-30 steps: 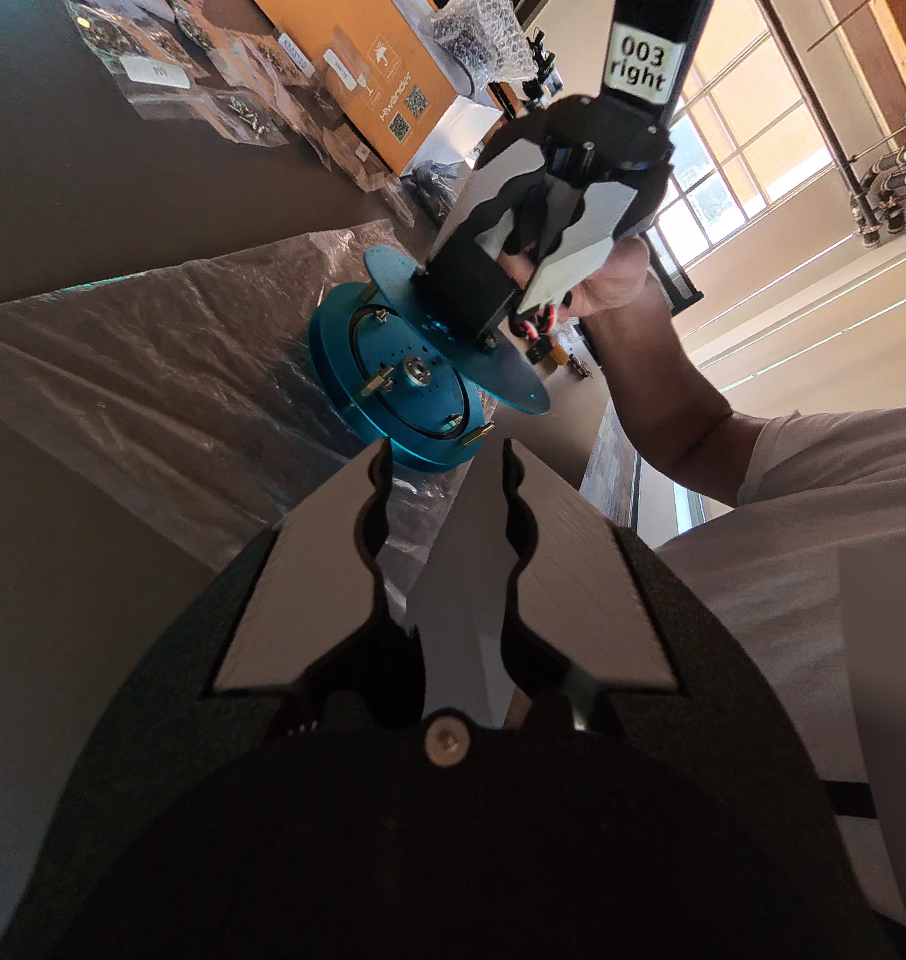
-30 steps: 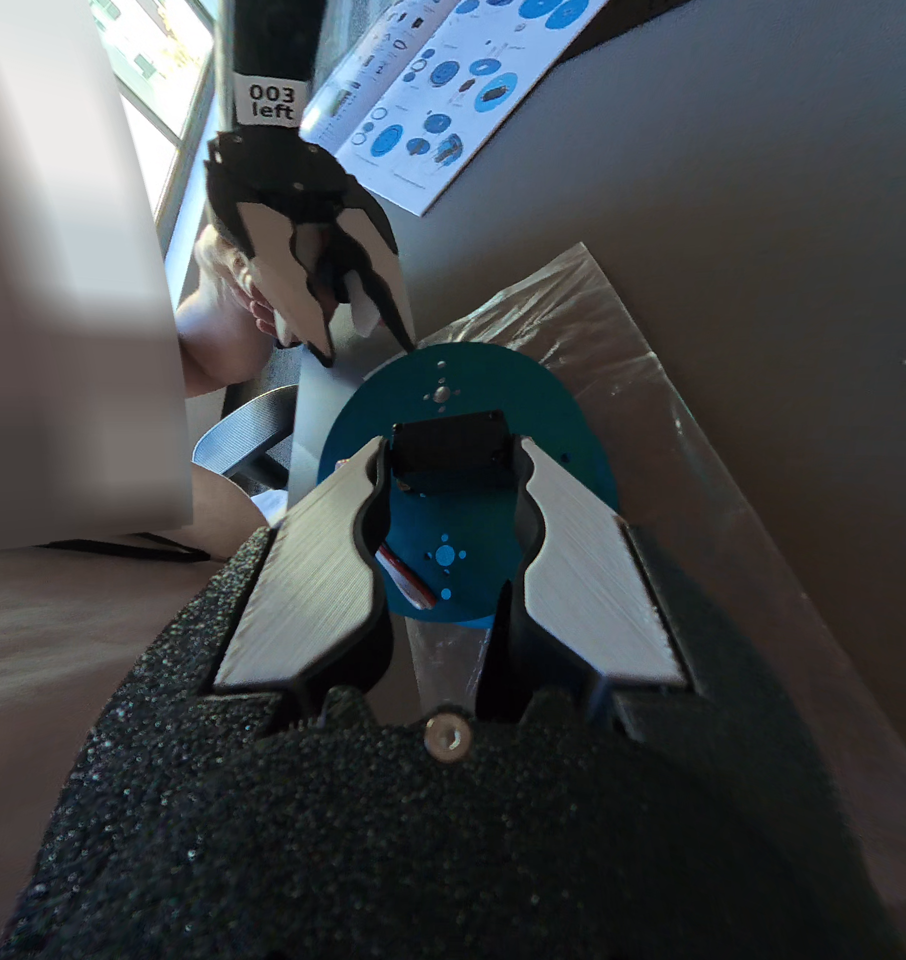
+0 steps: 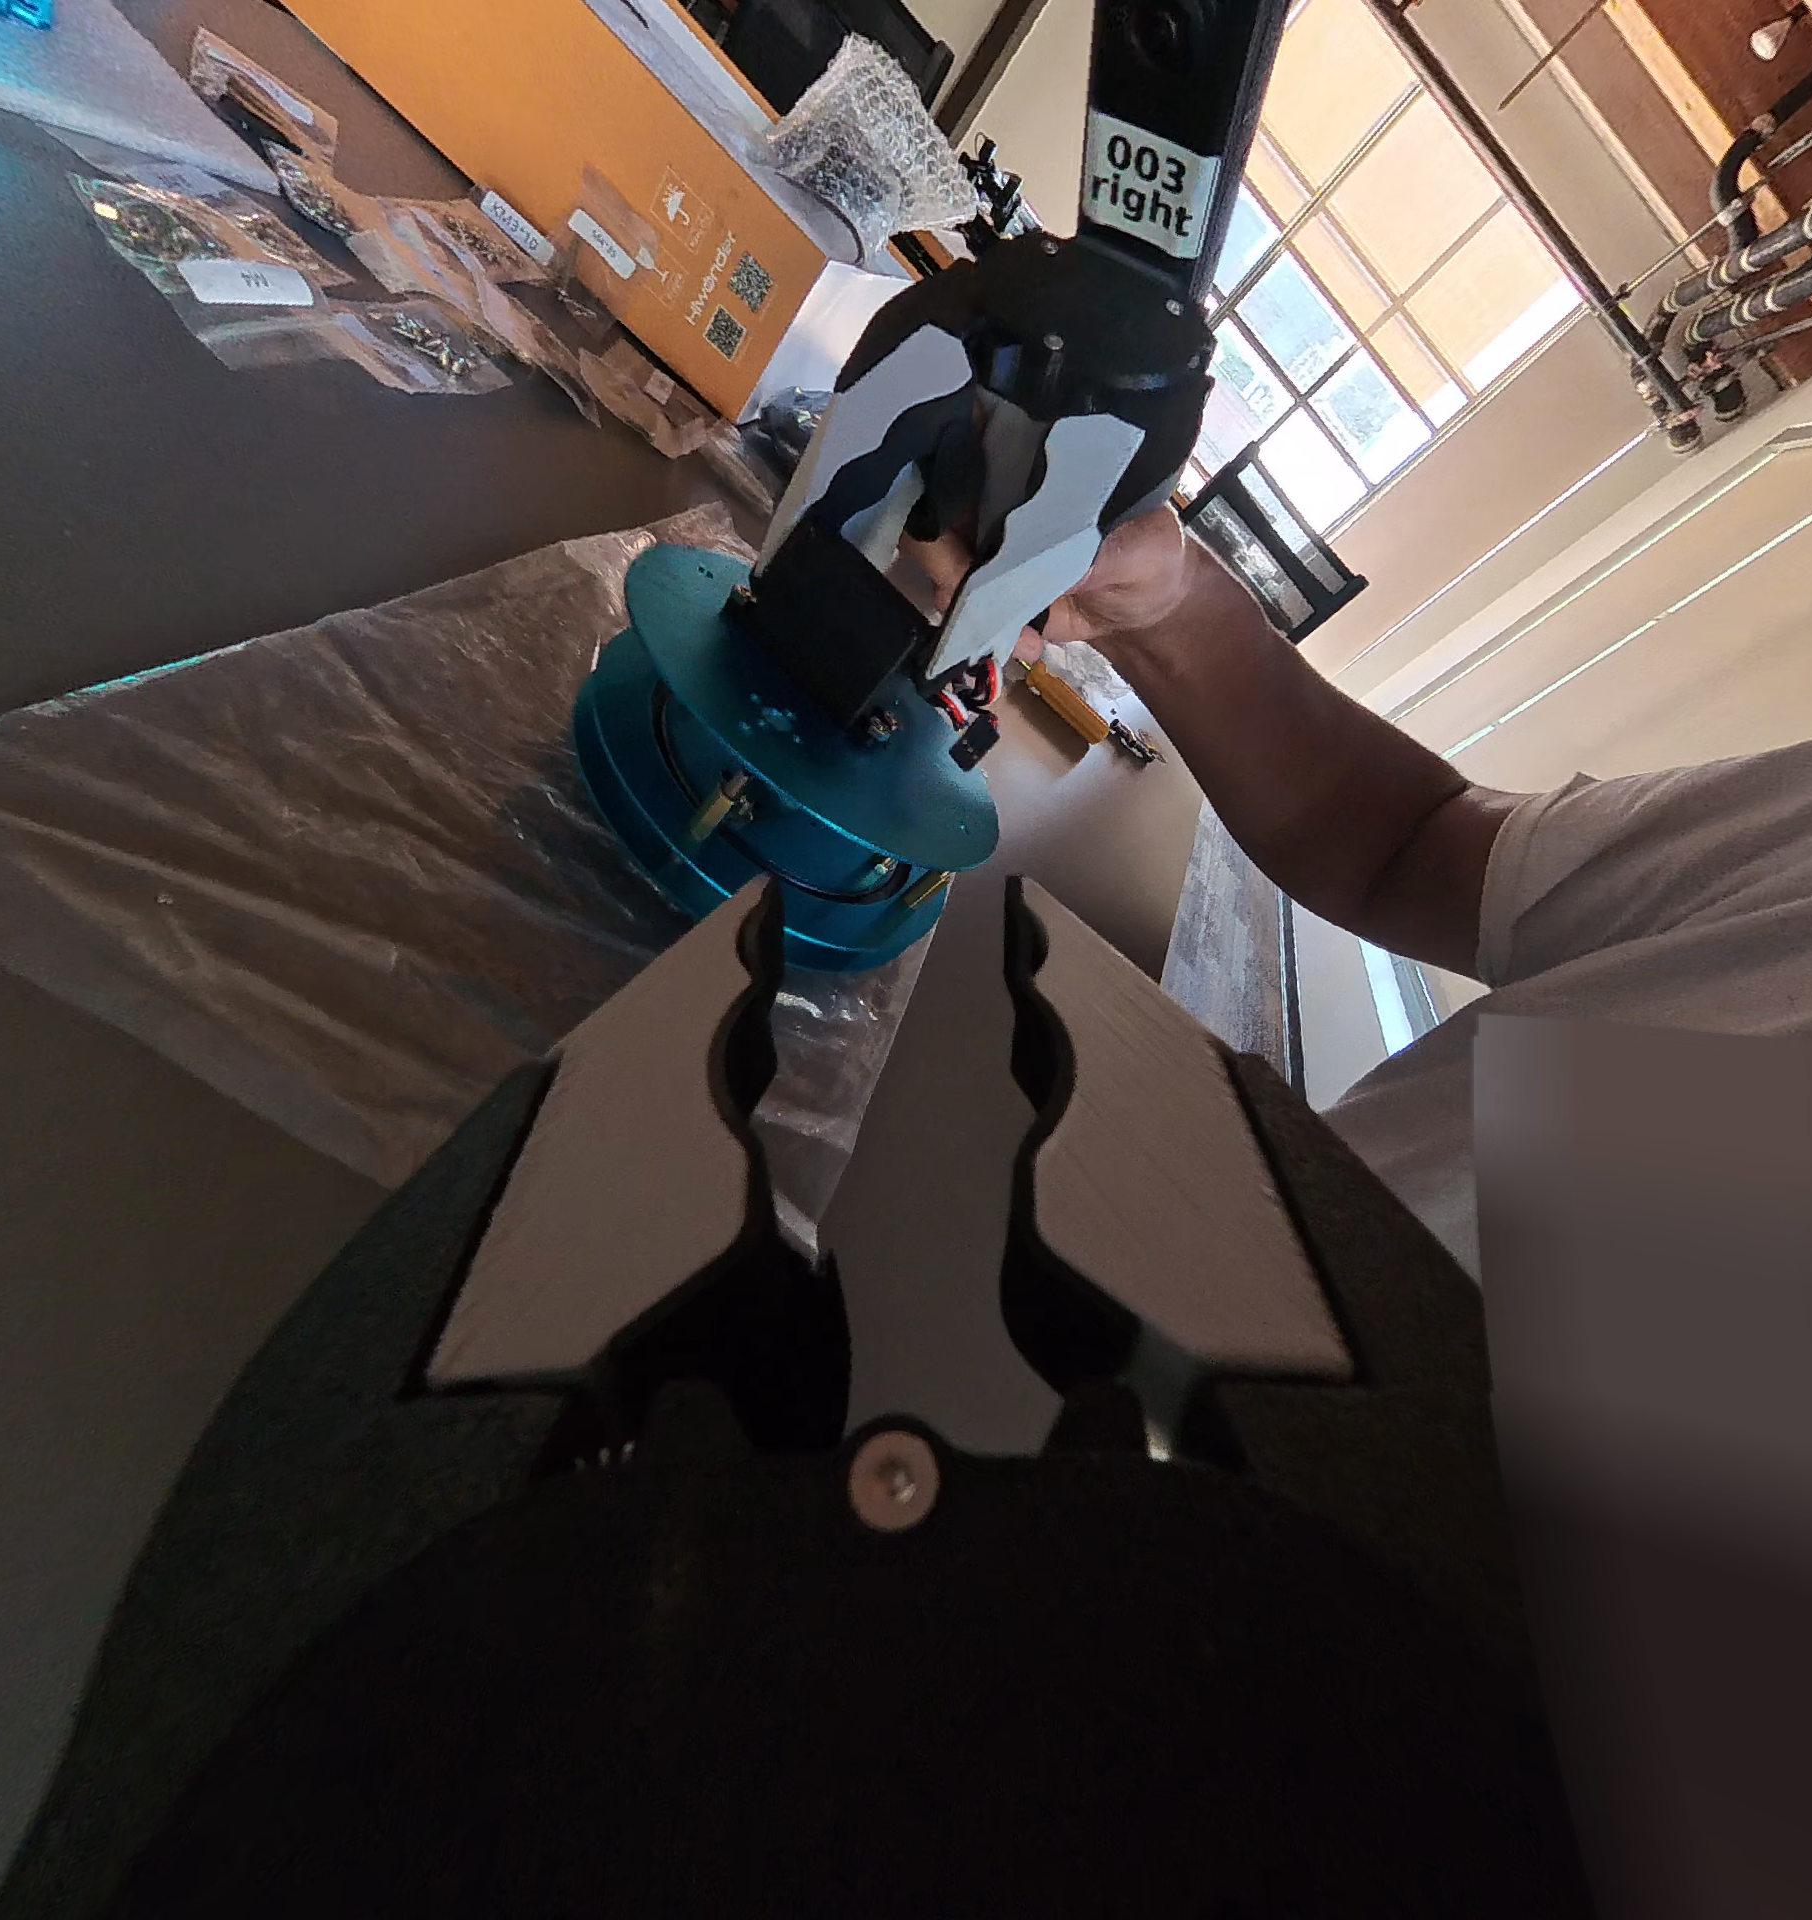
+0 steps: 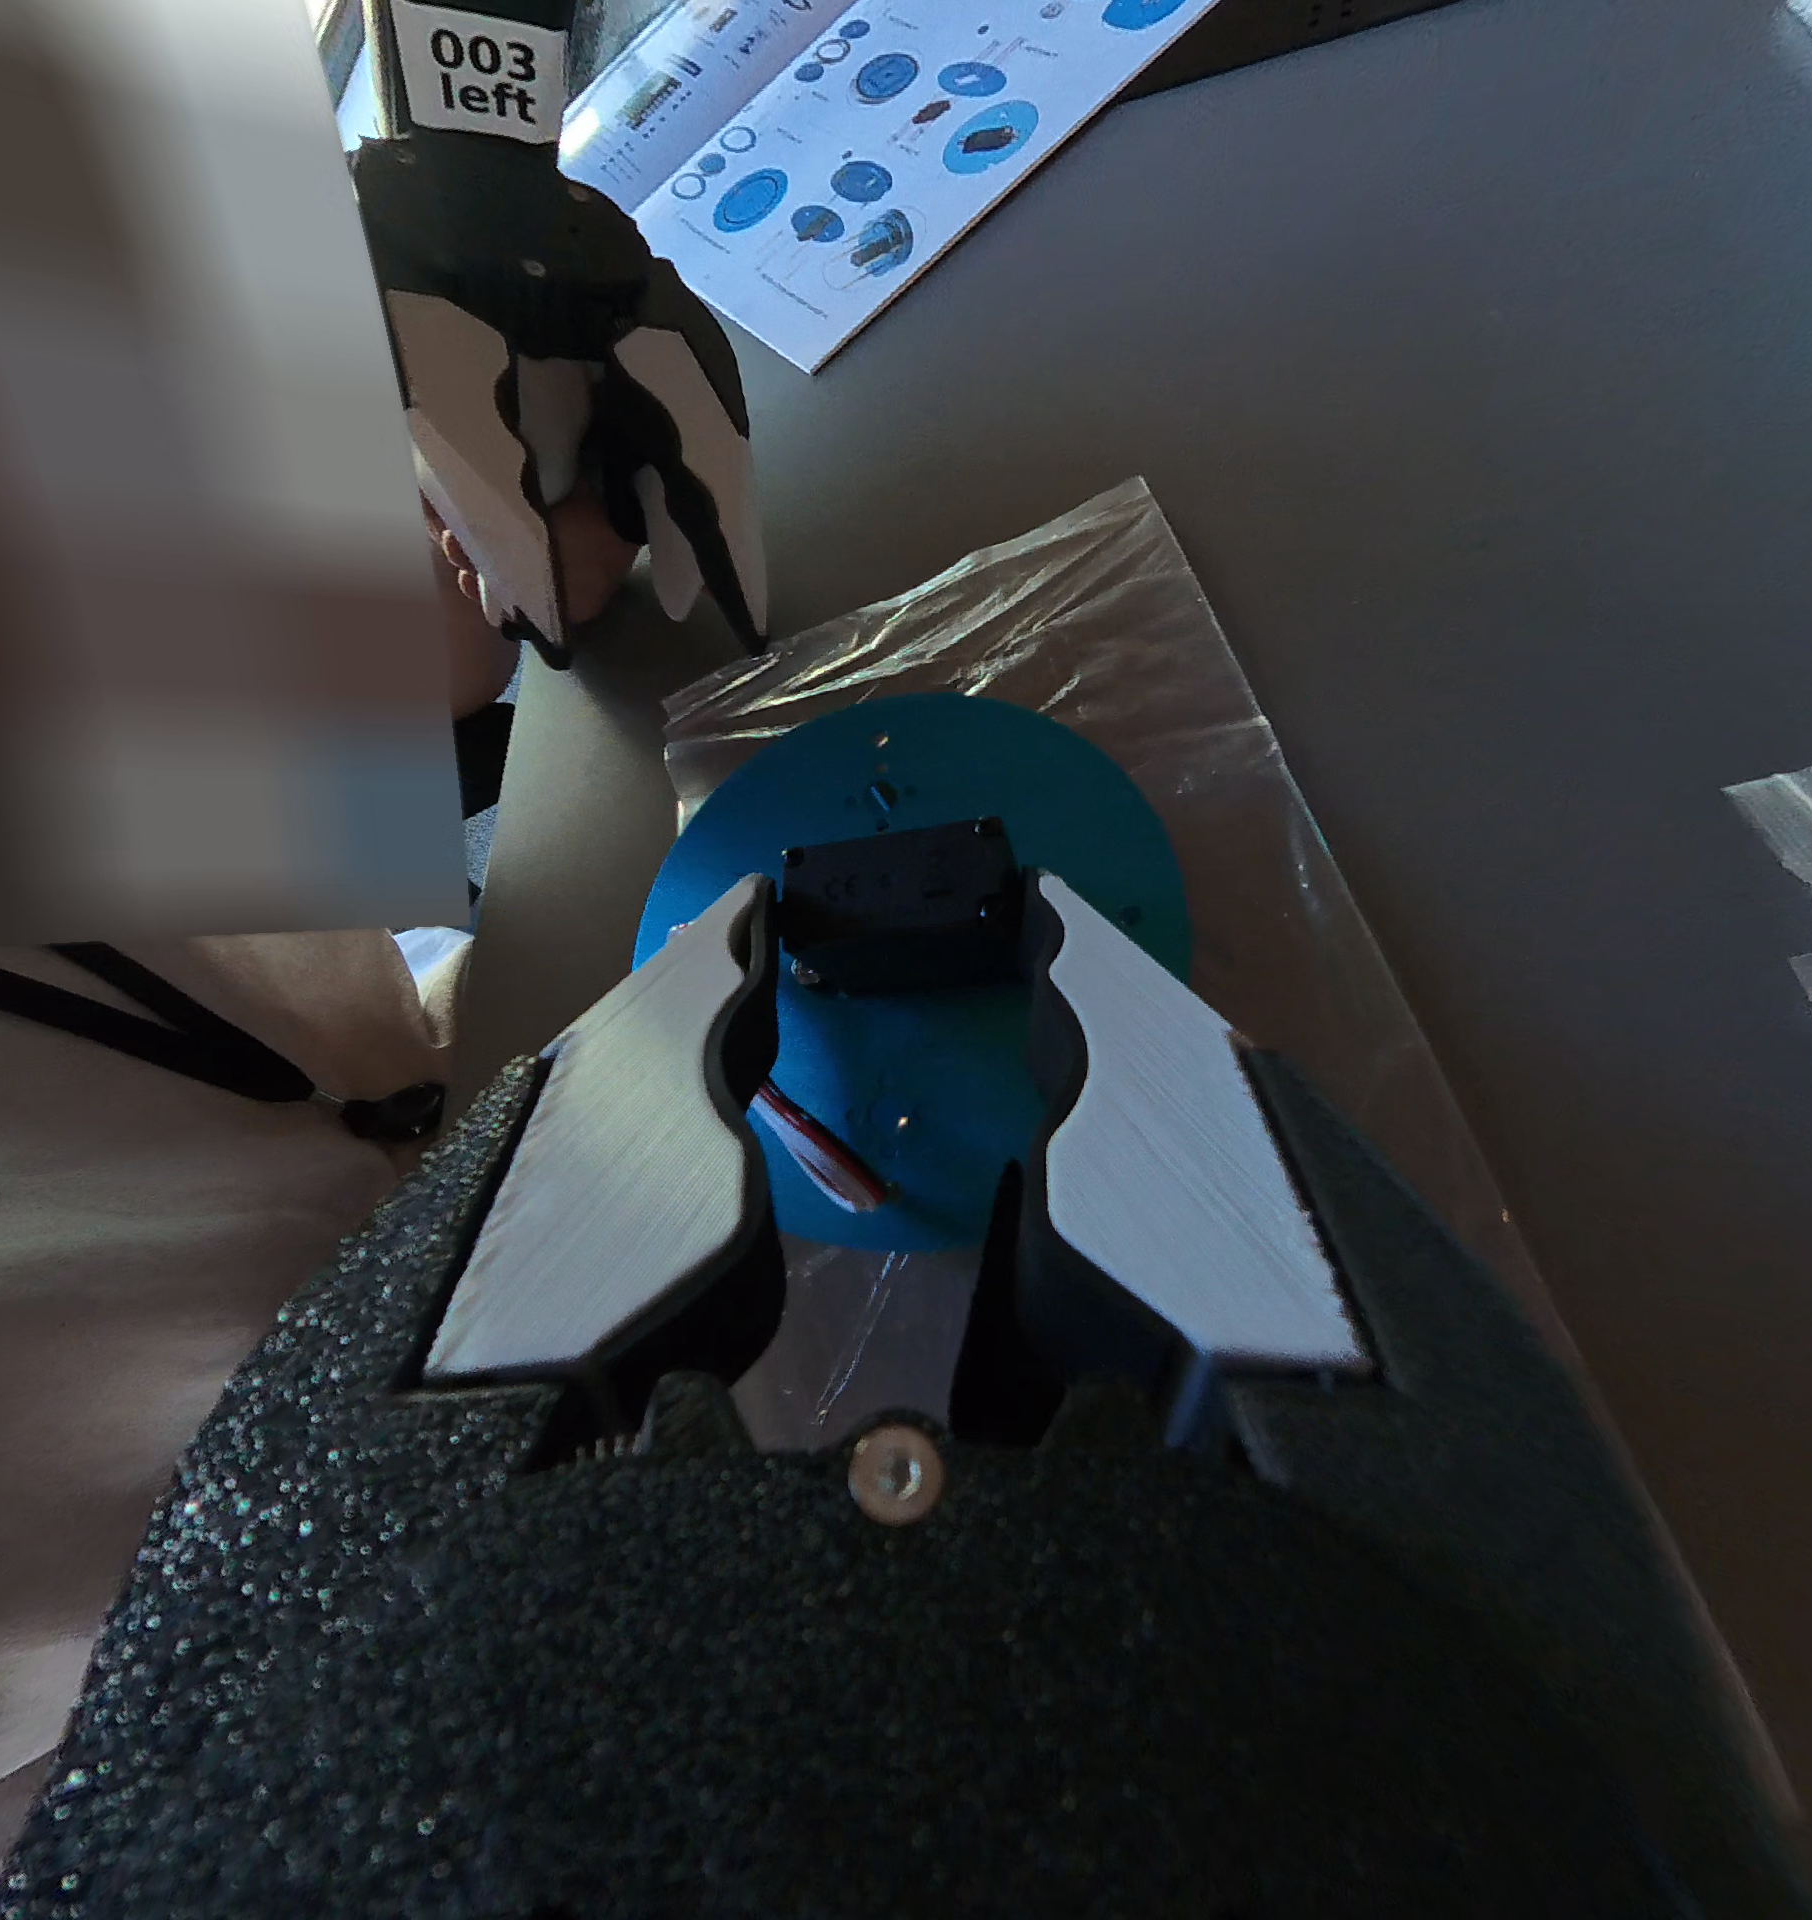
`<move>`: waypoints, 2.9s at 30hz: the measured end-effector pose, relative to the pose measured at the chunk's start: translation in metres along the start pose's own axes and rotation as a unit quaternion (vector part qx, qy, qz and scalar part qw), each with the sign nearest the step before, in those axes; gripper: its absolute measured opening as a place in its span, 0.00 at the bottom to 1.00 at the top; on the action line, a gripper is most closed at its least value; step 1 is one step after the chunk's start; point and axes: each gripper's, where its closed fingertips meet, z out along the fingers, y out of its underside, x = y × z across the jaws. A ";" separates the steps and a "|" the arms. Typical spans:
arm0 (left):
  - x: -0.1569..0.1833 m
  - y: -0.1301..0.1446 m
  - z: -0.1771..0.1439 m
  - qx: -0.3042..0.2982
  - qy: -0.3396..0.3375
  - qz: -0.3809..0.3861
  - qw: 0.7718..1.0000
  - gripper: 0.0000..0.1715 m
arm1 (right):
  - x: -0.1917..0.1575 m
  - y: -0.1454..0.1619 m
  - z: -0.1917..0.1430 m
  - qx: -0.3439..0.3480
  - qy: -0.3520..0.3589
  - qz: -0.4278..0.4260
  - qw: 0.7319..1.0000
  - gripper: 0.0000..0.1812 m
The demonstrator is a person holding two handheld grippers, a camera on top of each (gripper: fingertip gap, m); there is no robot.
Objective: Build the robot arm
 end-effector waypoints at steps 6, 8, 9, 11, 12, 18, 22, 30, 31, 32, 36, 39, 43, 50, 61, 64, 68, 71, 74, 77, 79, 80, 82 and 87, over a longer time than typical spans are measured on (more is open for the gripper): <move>-0.002 -0.004 0.003 -0.003 0.001 0.009 1.000 0.24 | 0.006 0.000 -0.001 0.001 0.020 0.003 1.000 0.25; -0.007 -0.007 0.004 -0.001 -0.009 0.015 1.000 0.24 | 0.005 0.001 -0.002 0.001 0.020 0.008 1.000 0.25; -0.010 -0.010 0.003 0.000 -0.016 0.019 1.000 0.24 | 0.004 0.001 -0.003 0.002 0.018 0.012 1.000 0.25; -0.015 -0.016 0.002 0.004 -0.026 0.025 0.999 0.23 | -0.001 0.003 -0.003 0.003 0.014 0.014 1.000 0.25; -0.017 -0.019 0.001 0.007 -0.028 0.026 0.999 0.23 | -0.001 0.003 -0.003 0.002 0.017 0.014 1.000 0.25; -0.022 -0.027 0.002 0.012 -0.036 0.031 0.999 0.23 | -0.008 0.004 0.002 -0.010 0.006 -0.010 1.000 0.25; -0.035 -0.018 0.010 -0.027 -0.063 0.042 0.997 0.19 | -0.007 0.004 0.003 -0.029 0.011 -0.034 0.999 0.25; -0.047 -0.007 0.025 -0.077 -0.080 0.024 0.994 0.16 | -0.006 0.002 0.006 -0.043 -0.004 -0.054 0.998 0.26; -0.047 -0.007 0.026 -0.077 -0.081 0.024 0.993 0.16 | -0.005 0.002 0.006 -0.045 -0.006 -0.055 0.997 0.26; -0.046 -0.007 0.028 -0.078 -0.081 0.023 0.993 0.16 | -0.006 0.003 0.005 -0.047 -0.008 -0.055 0.997 0.25; -0.044 -0.010 0.031 -0.077 -0.084 0.027 0.993 0.16 | -0.003 0.004 0.002 -0.057 -0.003 -0.059 0.997 0.25; -0.048 -0.011 0.033 -0.083 -0.095 0.033 0.991 0.16 | -0.002 0.004 0.002 -0.056 -0.005 -0.058 0.997 0.25; -0.049 -0.011 0.036 -0.085 -0.097 0.032 0.991 0.16 | -0.002 0.003 0.003 -0.060 -0.007 -0.063 0.996 0.25; -0.050 -0.010 0.033 -0.086 -0.097 0.028 0.991 0.16 | -0.002 0.002 0.005 -0.080 -0.017 -0.072 0.994 0.25; -0.049 -0.008 0.033 -0.087 -0.089 0.017 0.992 0.16 | -0.003 0.003 0.005 -0.088 -0.023 -0.081 0.993 0.25; -0.050 -0.008 0.034 -0.087 -0.089 0.015 0.992 0.16 | -0.004 0.003 0.005 -0.089 -0.018 -0.082 0.993 0.25; -0.050 -0.009 0.034 -0.088 -0.089 0.013 0.992 0.16 | -0.009 -0.003 -0.005 -0.055 -0.008 -0.090 0.994 0.30; -0.050 -0.011 0.033 -0.089 -0.090 0.013 0.992 0.16 | -0.008 -0.007 -0.023 -0.015 0.018 -0.097 0.995 0.31; -0.049 -0.021 0.032 -0.085 -0.078 0.016 0.993 0.16 | 0.005 0.002 -0.035 0.007 0.055 -0.092 0.994 0.35; -0.043 -0.034 0.038 -0.088 -0.031 0.038 0.995 0.16 | 0.006 0.014 -0.038 0.034 0.031 -0.062 0.997 0.40; -0.042 -0.038 0.044 -0.105 -0.005 0.073 0.992 0.16 | 0.007 0.022 -0.039 0.044 0.028 -0.067 0.996 0.44; -0.042 -0.040 0.047 -0.113 0.003 0.089 0.990 0.16 | 0.007 0.024 -0.040 0.050 0.027 -0.073 0.996 0.46; -0.042 -0.041 0.051 -0.139 0.018 0.120 0.983 0.17 | 0.002 0.025 -0.041 0.069 0.019 -0.086 0.994 0.51; -0.023 -0.031 0.041 -0.192 0.120 0.209 0.951 0.41 | 0.001 0.036 -0.033 0.054 0.021 -0.102 0.993 0.58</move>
